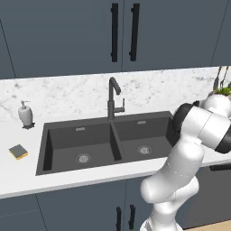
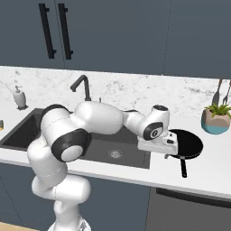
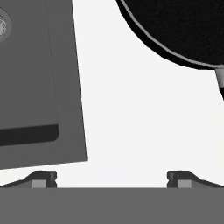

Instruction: Pick the pan and sponge and place them into the sink. Then turn on the water.

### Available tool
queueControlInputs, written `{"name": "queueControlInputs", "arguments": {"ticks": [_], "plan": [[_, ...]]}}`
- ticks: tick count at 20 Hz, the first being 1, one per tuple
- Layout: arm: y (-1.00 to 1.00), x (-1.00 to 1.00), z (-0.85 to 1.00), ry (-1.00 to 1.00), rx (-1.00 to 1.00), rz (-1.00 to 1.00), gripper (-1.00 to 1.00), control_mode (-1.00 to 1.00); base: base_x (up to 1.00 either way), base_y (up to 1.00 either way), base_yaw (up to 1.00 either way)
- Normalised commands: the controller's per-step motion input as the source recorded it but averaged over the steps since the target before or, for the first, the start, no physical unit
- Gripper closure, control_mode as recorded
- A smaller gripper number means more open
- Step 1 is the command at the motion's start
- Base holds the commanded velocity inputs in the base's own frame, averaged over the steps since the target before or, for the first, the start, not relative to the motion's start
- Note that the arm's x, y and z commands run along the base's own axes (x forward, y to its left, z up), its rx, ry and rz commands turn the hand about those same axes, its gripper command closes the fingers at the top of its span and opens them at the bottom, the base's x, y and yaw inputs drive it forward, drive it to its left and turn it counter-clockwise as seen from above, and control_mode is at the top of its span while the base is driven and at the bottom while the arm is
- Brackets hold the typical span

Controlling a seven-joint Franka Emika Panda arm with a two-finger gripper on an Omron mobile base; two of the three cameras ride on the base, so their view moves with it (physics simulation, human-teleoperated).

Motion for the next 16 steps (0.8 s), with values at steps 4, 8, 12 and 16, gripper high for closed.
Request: {"name": "queueControlInputs", "arguments": {"ticks": [4,8,12,16], "plan": [[-0.28,0.04,0.0,0.04,0.0,0.0,-1.0,-1.0,0.0,0.0,0.0],[-0.17,-0.01,0.0,0.0,0.0,0.0,-1.0,-1.0,0.0,0.0,0.0],[-0.33,0.0,0.0,-0.04,0.0,0.0,-1.0,-1.0,0.0,0.0,0.0],[-0.24,0.0,0.0,-0.03,0.0,0.0,-1.0,-1.0,0.0,0.0,0.0]]}}
